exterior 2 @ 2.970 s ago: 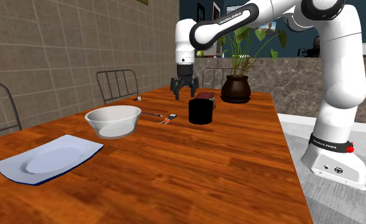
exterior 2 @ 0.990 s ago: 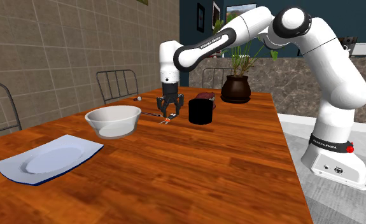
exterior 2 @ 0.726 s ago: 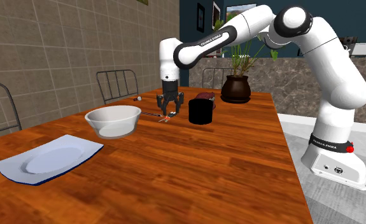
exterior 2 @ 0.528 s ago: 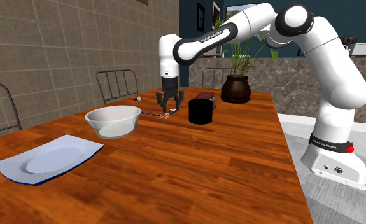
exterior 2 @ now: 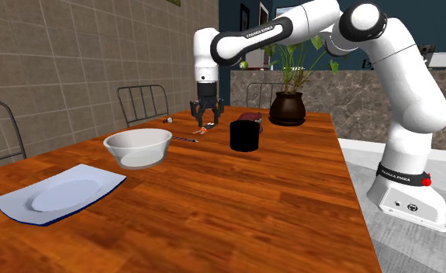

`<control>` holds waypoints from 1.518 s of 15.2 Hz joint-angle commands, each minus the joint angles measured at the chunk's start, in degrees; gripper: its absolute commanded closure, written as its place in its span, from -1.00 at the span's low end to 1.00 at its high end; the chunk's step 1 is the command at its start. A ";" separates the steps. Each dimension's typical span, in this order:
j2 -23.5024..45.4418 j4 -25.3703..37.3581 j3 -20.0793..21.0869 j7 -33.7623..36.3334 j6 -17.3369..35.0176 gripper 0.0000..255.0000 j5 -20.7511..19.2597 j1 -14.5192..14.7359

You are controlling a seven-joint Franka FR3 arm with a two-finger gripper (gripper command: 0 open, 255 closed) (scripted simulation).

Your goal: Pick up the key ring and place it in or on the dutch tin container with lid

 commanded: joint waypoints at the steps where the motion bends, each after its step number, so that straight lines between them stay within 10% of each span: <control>1: -0.24 1.21 0.11 -0.10 -1.45 1.00 0.16 0.12; 19: -0.46 14.82 0.57 -1.00 -14.99 1.00 0.64 1.90; 23: -12.67 -2.16 1.74 -3.46 -9.42 1.00 5.40 -4.17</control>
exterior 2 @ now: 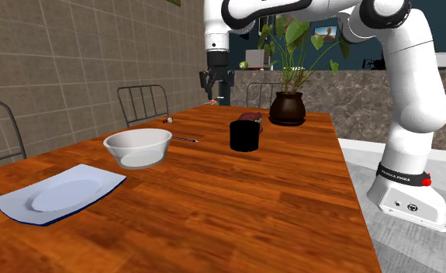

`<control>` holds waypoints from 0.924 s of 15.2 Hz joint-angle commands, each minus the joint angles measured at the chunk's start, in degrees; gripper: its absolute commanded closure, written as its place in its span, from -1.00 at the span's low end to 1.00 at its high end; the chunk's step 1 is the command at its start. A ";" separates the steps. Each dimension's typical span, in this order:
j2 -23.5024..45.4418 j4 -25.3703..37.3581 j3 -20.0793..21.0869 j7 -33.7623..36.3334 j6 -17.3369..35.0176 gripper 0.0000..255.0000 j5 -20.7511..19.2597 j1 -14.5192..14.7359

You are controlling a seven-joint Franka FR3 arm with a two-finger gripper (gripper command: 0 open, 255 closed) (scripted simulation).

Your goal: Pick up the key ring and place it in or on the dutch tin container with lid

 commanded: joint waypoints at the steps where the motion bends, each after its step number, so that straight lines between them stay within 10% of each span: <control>1: -5.34 -6.74 0.29 -1.54 1.90 1.00 2.33 -2.40; 8: -23.87 -26.76 -1.41 -9.62 5.56 1.00 11.05 -7.75; 14: -23.33 -30.84 -1.42 -9.47 10.13 1.00 10.84 -7.52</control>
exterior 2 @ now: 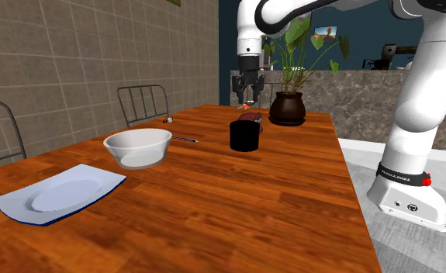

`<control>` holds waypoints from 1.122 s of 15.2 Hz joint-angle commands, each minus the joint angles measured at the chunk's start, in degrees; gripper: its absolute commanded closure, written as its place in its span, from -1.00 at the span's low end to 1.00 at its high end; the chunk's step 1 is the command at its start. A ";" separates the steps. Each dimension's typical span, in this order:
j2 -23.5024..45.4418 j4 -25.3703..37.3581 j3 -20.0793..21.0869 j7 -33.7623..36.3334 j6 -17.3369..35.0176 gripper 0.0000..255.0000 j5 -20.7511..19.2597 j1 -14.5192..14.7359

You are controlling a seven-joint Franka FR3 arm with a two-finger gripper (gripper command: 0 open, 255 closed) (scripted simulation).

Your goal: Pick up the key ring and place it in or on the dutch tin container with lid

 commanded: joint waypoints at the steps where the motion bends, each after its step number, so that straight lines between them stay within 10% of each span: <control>1: 0.31 -1.24 0.08 0.13 1.54 1.00 -0.12 0.05; 17: 2.14 -6.34 0.32 0.73 8.28 1.00 -0.94 0.19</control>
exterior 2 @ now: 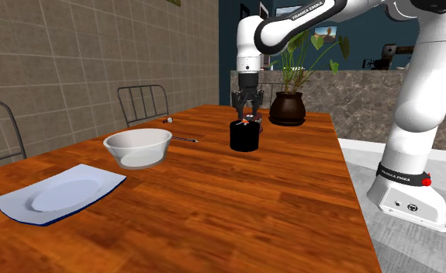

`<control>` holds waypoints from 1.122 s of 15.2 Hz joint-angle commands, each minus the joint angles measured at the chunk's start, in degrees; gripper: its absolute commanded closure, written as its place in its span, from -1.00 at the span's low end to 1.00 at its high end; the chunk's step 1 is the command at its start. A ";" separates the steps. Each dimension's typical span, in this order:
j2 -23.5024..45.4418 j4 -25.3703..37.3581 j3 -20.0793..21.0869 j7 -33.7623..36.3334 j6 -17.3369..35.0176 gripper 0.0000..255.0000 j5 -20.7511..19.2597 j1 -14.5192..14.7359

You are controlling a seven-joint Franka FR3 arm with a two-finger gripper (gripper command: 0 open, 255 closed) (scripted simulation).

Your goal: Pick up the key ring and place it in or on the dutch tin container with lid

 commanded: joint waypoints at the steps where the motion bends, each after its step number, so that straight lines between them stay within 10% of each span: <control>1: 0.00 0.00 0.00 0.00 0.00 1.00 0.00 0.00; 2: 0.00 0.00 0.00 0.00 0.00 -1.00 0.00 0.00; 17: -1.67 5.67 -0.24 -0.56 -7.16 -1.00 0.74 -0.16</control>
